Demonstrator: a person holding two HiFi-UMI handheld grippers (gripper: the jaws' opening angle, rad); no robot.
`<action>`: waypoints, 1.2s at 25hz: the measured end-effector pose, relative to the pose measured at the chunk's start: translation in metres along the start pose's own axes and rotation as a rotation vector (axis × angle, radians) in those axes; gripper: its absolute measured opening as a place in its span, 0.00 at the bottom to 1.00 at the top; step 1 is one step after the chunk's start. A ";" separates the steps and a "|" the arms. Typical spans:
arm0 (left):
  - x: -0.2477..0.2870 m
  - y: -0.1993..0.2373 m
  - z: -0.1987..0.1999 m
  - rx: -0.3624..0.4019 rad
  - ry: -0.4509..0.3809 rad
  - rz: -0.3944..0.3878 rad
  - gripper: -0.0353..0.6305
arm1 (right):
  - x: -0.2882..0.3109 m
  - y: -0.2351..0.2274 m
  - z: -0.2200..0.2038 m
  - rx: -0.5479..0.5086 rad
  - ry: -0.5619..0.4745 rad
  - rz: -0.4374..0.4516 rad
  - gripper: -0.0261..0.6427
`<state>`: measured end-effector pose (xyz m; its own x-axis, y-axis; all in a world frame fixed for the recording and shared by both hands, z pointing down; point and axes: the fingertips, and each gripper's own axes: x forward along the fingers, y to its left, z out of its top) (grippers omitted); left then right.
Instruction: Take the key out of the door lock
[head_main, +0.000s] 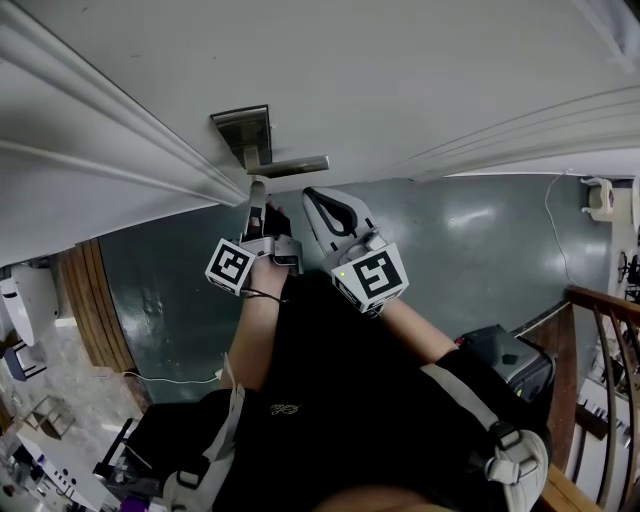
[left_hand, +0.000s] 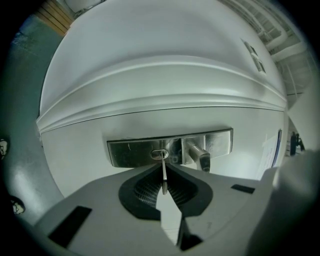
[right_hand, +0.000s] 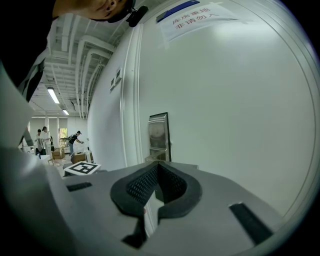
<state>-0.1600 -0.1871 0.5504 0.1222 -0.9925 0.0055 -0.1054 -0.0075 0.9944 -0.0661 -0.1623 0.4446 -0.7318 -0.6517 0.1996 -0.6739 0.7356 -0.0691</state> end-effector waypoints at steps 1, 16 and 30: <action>-0.001 0.000 0.000 0.000 0.001 -0.002 0.11 | 0.000 0.000 -0.001 -0.001 -0.001 0.002 0.05; -0.037 -0.002 -0.003 0.048 -0.009 0.031 0.11 | -0.007 0.020 -0.005 0.021 0.008 0.074 0.05; -0.137 -0.010 -0.042 0.115 -0.228 0.113 0.11 | -0.057 0.040 -0.026 -0.013 0.024 0.301 0.05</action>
<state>-0.1347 -0.0455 0.5437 -0.1209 -0.9895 0.0787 -0.2182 0.1039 0.9704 -0.0484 -0.0909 0.4557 -0.8956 -0.3999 0.1948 -0.4258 0.8974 -0.1156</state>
